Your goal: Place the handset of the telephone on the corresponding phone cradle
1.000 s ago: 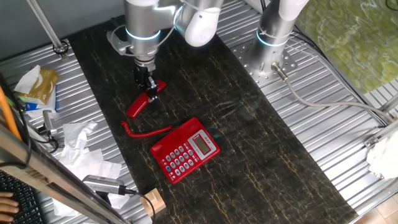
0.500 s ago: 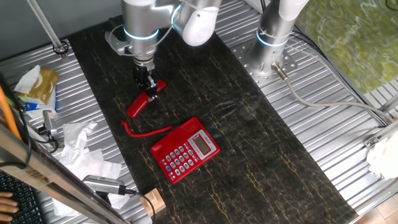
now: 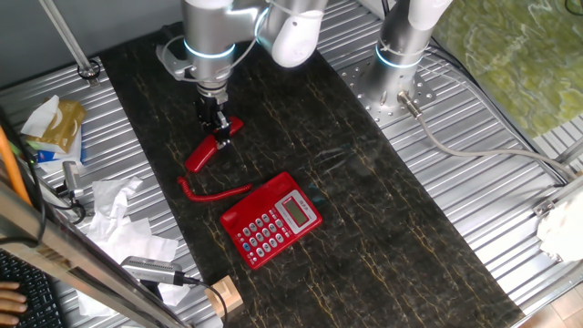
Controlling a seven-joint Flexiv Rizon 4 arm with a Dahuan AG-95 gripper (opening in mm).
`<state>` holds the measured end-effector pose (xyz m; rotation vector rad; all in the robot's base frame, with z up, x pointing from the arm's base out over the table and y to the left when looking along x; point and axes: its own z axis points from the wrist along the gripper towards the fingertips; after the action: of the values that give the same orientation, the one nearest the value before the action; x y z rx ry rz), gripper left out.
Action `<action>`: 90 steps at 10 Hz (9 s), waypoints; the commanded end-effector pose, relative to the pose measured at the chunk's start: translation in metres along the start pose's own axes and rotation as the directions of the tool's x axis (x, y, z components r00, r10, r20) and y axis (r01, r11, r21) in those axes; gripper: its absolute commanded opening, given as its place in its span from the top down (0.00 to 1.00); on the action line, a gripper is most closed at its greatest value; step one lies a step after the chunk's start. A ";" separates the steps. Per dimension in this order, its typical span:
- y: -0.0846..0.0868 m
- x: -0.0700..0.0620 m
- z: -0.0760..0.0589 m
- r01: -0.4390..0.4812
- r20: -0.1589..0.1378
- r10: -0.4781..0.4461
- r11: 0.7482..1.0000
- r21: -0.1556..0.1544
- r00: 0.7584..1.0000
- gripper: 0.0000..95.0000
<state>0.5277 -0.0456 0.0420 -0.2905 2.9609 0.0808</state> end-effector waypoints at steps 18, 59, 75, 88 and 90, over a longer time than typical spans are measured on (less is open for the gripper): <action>-0.003 -0.009 0.010 -0.013 -0.018 0.014 1.000 0.015 1.000 0.40; 0.124 -0.055 -0.054 -0.208 -0.097 0.210 0.978 0.032 0.973 1.00; 0.130 -0.063 -0.057 -0.077 -0.124 0.079 0.997 0.019 0.989 1.00; 0.144 -0.066 -0.053 -0.051 -0.128 0.049 0.999 -0.013 0.991 1.00; 0.152 -0.067 -0.052 -0.072 -0.128 0.071 0.997 -0.010 0.989 1.00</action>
<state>0.5553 0.1147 0.1086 -0.1887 3.1000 0.0970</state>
